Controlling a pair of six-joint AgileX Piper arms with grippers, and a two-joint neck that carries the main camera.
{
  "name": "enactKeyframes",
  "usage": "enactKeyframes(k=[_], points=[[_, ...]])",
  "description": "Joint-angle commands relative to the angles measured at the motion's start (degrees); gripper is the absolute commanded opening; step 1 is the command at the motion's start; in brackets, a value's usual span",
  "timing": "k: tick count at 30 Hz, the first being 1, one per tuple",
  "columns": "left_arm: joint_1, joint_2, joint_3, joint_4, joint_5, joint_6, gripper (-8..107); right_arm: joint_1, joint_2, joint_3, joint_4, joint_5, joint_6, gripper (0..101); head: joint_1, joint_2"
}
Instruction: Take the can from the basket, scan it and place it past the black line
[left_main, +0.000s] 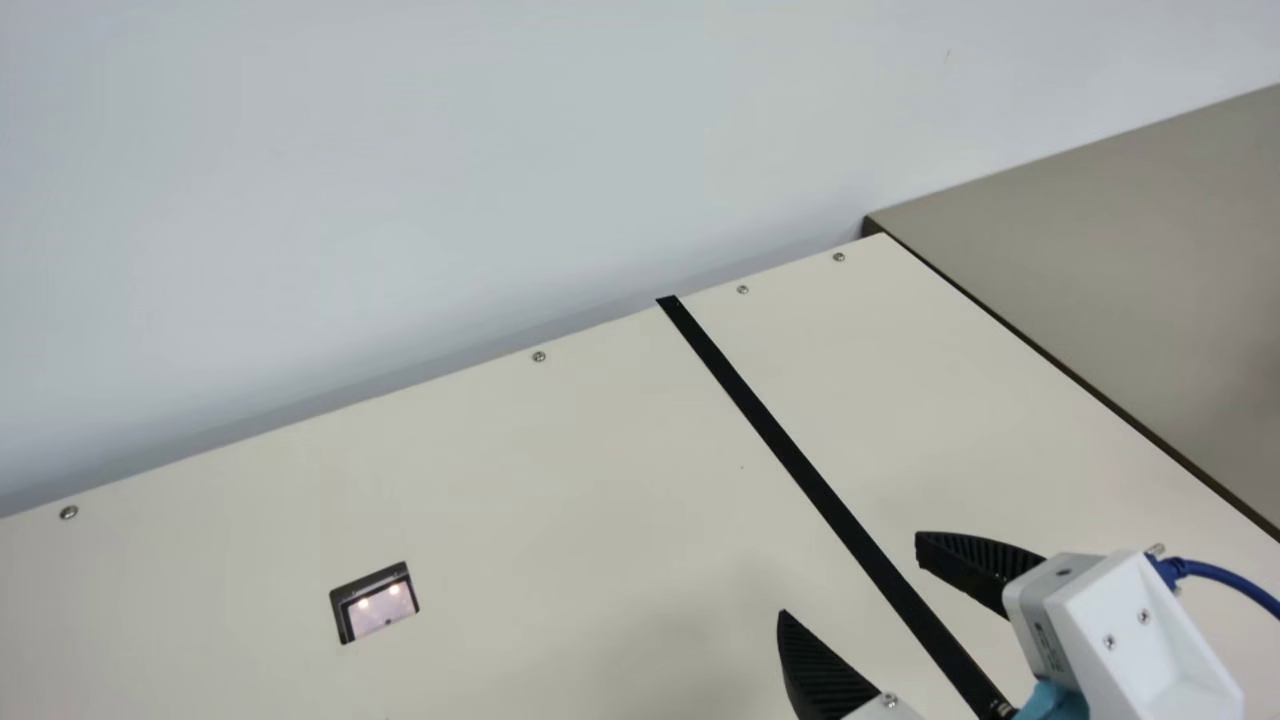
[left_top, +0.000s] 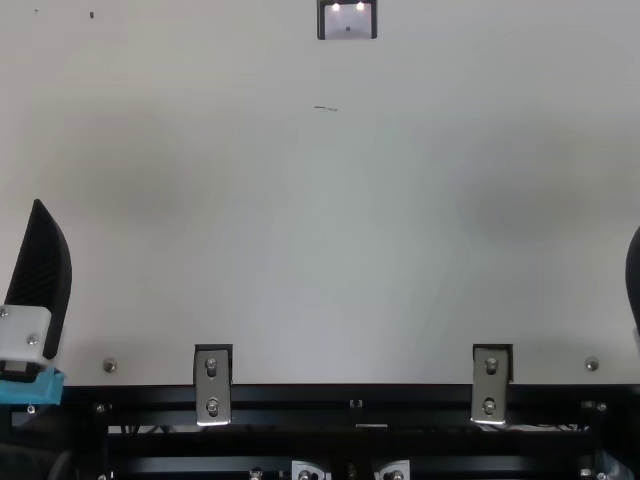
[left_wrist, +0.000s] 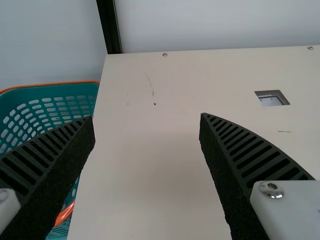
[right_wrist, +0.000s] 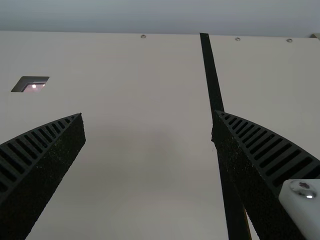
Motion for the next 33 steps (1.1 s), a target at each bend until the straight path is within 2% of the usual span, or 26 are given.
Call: enactKeyframes(k=[1, 9, 24, 33], points=[[0.00, 0.00, 0.00, 0.00, 0.00, 0.00, 90, 0.00, 0.00, 0.00, 0.00, 0.00, 0.00, 101, -2.13, -0.89], [0.00, 0.00, 0.00, 0.00, 0.00, 0.00, 90, 0.00, 0.00, 0.00, 0.05, 0.00, 0.00, 101, -2.13, -0.32], [0.00, 0.00, 0.00, 0.00, 0.00, 0.00, 90, 0.00, 0.00, 0.00, 0.17, 0.00, 0.00, 101, -2.13, 7.91], [0.00, 0.00, 0.00, 0.00, 0.00, 0.00, 90, 0.00, 0.00, 0.00, 0.17, 0.00, 0.00, 101, -2.13, 21.28]])
